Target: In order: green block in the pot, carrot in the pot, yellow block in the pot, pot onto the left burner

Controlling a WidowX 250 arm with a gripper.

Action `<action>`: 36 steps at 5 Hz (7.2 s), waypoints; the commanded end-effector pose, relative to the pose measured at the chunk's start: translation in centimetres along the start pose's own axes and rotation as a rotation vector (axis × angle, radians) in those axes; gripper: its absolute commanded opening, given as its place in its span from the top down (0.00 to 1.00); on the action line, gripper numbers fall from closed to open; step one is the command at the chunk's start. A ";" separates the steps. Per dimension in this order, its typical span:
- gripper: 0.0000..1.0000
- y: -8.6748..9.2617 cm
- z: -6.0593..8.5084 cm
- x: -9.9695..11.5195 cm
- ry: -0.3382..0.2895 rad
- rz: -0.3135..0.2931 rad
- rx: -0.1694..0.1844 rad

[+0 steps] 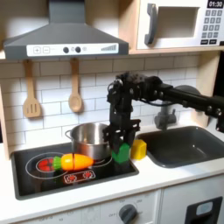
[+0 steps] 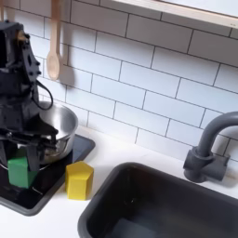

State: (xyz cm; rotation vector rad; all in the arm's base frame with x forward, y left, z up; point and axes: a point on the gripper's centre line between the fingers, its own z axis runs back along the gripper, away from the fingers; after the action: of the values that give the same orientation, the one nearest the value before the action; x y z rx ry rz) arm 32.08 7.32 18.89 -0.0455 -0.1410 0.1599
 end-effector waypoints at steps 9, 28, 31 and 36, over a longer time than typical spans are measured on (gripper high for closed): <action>1.00 2.2 2.9 4.3 -0.072 0.002 -0.025; 0.00 8.7 1.4 0.9 -0.040 0.656 -0.006; 0.00 10.7 0.6 1.7 -0.025 0.680 -0.001; 0.00 12.7 -1.3 3.7 -0.019 0.826 0.039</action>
State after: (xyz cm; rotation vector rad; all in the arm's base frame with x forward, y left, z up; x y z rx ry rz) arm 33.94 20.23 17.18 -0.0614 -0.1230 0.9864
